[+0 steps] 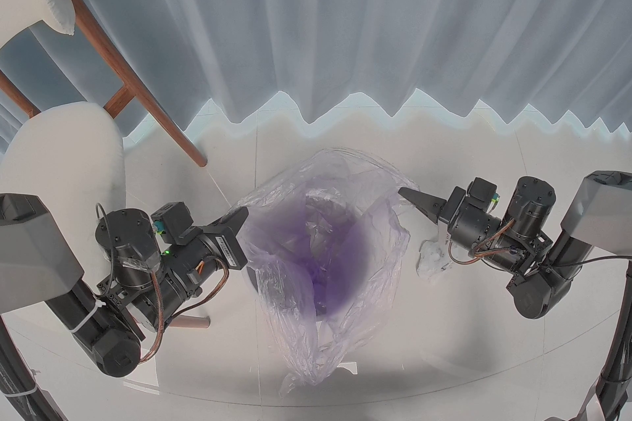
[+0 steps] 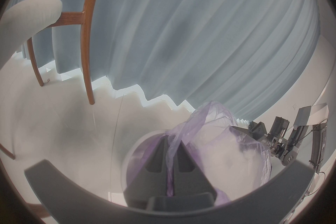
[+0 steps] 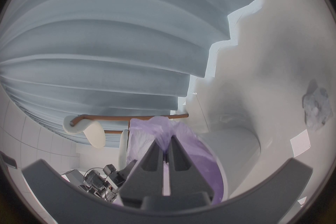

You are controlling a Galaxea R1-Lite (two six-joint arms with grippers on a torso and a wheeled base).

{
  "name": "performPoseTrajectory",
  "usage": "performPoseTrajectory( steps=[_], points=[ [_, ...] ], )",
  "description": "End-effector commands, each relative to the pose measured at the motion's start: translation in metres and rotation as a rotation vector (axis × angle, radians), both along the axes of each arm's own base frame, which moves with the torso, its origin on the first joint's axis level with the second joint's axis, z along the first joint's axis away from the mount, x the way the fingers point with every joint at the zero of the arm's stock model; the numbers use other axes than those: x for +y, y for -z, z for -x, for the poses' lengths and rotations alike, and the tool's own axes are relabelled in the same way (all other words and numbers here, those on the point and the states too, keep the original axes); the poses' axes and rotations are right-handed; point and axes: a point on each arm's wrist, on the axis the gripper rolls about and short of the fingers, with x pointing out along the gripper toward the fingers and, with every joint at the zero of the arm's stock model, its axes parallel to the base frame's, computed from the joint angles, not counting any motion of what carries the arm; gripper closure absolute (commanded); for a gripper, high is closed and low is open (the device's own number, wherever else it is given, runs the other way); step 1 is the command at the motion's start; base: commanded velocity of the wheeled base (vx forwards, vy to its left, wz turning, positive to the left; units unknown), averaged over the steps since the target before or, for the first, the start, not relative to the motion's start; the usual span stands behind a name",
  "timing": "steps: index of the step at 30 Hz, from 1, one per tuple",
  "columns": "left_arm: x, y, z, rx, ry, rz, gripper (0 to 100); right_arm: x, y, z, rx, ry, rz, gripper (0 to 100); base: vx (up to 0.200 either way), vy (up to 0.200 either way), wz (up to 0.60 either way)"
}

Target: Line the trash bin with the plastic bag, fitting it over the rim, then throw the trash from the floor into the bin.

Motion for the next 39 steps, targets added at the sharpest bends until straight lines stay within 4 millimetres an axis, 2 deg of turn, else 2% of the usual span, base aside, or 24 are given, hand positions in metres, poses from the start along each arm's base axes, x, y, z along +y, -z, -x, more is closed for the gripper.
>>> performPoseTrajectory(
  steps=[1, 7, 10, 15, 16, 18, 20, 21, 22, 29, 32, 39],
  points=[
    [0.005, 0.003, -0.012, 0.001, -0.028, 0.004, 100, -0.001, 0.006, -0.037, 0.015, 0.030, -0.029, 100, 0.000, 0.000, 0.00],
    [0.023, 0.009, -0.036, 0.005, -0.094, 0.022, 100, 0.000, 0.006, -0.077, 0.063, 0.057, -0.016, 100, 0.000, 0.000, 0.00],
    [0.022, 0.013, -0.038, 0.028, -0.076, 0.044, 100, 0.003, 0.012, -0.092, 0.076, 0.059, -0.011, 100, 0.000, 0.000, 0.00],
    [0.021, 0.018, -0.043, 0.047, -0.078, 0.066, 100, 0.006, 0.022, -0.105, 0.068, 0.059, -0.011, 100, 0.000, 0.000, 0.00],
    [0.021, 0.018, -0.043, 0.047, -0.078, 0.066, 100, 0.006, 0.022, -0.106, 0.067, 0.060, -0.011, 100, 0.000, 0.000, 0.00],
    [0.022, 0.021, -0.045, 0.051, -0.085, 0.066, 100, 0.000, 0.027, -0.120, 0.049, 0.077, -0.018, 100, 0.000, 0.000, 0.00],
    [0.022, 0.021, -0.045, 0.051, -0.085, 0.066, 100, 0.000, 0.028, -0.121, 0.050, 0.078, -0.017, 100, 0.000, 0.000, 0.00],
    [0.023, 0.026, -0.050, 0.055, -0.092, 0.064, 100, -0.005, 0.031, -0.134, 0.058, 0.083, -0.015, 100, 0.000, 0.000, 0.00],
    [0.024, 0.028, -0.052, 0.059, -0.097, 0.063, 100, -0.007, 0.030, -0.137, 0.063, 0.083, -0.013, 100, 0.000, 0.000, 0.00],
    [0.028, 0.034, -0.060, 0.066, -0.121, 0.060, 100, -0.001, 0.024, -0.138, 0.074, 0.070, -0.009, 100, 0.000, 0.000, 0.00],
    [0.031, 0.036, -0.065, 0.062, -0.136, 0.062, 100, 0.009, 0.021, -0.135, 0.060, 0.048, -0.009, 100, 0.000, 0.000, 0.00],
    [0.029, 0.037, -0.065, 0.056, -0.126, 0.066, 100, 0.018, 0.007, -0.139, 0.013, 0.032, -0.019, 100, 0.000, 0.000, 0.00]
  ],
)
